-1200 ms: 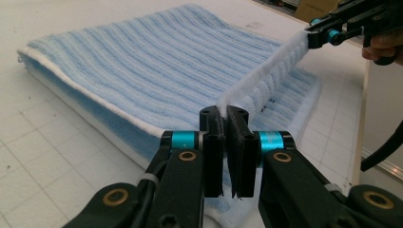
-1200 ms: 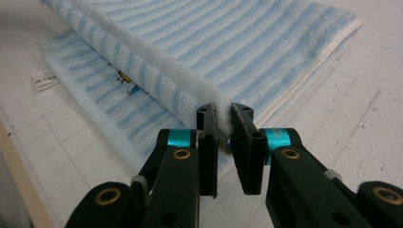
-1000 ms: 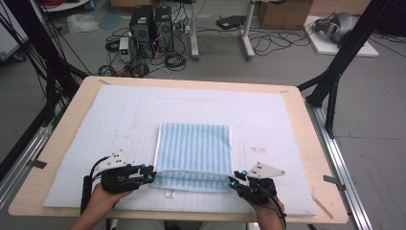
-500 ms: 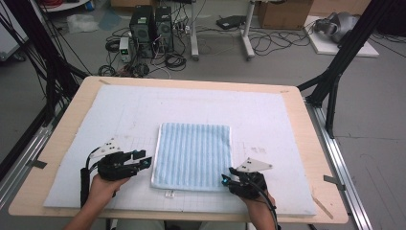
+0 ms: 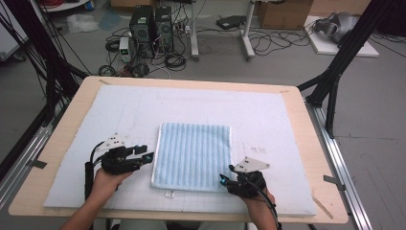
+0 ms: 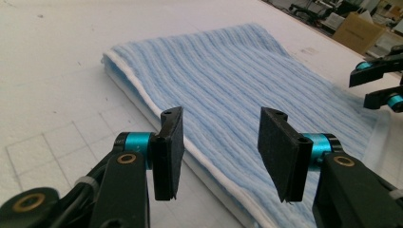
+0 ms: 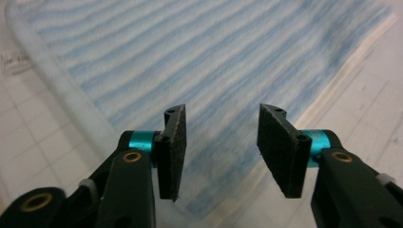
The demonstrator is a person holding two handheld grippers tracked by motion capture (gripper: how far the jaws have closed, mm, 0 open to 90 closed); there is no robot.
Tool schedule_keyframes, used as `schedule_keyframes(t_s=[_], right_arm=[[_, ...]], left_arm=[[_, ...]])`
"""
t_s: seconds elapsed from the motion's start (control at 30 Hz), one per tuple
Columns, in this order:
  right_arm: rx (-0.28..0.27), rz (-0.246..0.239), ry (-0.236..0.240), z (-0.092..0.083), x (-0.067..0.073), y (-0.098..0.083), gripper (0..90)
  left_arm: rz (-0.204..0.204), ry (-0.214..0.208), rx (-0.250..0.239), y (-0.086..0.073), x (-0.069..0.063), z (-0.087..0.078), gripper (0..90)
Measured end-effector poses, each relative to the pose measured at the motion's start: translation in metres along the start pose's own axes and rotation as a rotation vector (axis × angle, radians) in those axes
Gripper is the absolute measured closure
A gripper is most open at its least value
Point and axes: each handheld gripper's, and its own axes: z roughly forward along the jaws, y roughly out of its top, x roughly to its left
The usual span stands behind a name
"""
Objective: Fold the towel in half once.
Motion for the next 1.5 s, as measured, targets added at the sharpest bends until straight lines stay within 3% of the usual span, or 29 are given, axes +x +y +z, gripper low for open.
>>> schedule_keyframes(t_s=[0.27, 0.47, 0.63, 0.77, 0.9, 1.17, 1.33, 1.37, 1.5], right_arm=[[-0.031, 0.040, -0.020, 0.005, -0.019, 0.002, 41.1], [-0.042, 0.089, -0.039, 0.012, -0.033, 0.005, 33.6], [-0.056, 0.090, -0.041, 0.016, -0.042, 0.010, 33.7], [-0.045, 0.085, -0.036, 0.021, -0.045, 0.012, 33.7], [-0.042, 0.085, -0.030, 0.024, -0.045, 0.012, 33.7], [-0.045, 0.090, -0.019, 0.026, -0.045, 0.015, 33.9], [-0.038, 0.072, -0.028, 0.031, -0.047, 0.020, 46.3], [-0.045, 0.053, -0.030, 0.038, -0.052, 0.030, 56.9], [-0.050, 0.077, -0.037, 0.050, -0.063, 0.043, 64.1]], left_arm=[[-0.011, -0.002, 0.007, 0.015, 0.013, 0.020, 54.6], [0.023, 0.014, 0.001, 0.020, 0.021, 0.038, 60.7], [0.041, 0.019, -0.012, 0.032, 0.027, 0.055, 67.8], [0.051, 0.030, 0.019, 0.043, 0.030, 0.073, 74.3], [0.023, 0.044, 0.105, 0.047, 0.038, 0.094, 75.5], [0.025, 0.133, 0.210, 0.041, 0.050, 0.110, 74.0], [0.052, 0.168, 0.199, 0.041, 0.048, 0.112, 73.7], [0.053, 0.169, 0.195, 0.040, 0.048, 0.113, 73.4], [0.050, 0.156, 0.196, 0.040, 0.050, 0.112, 73.5]])
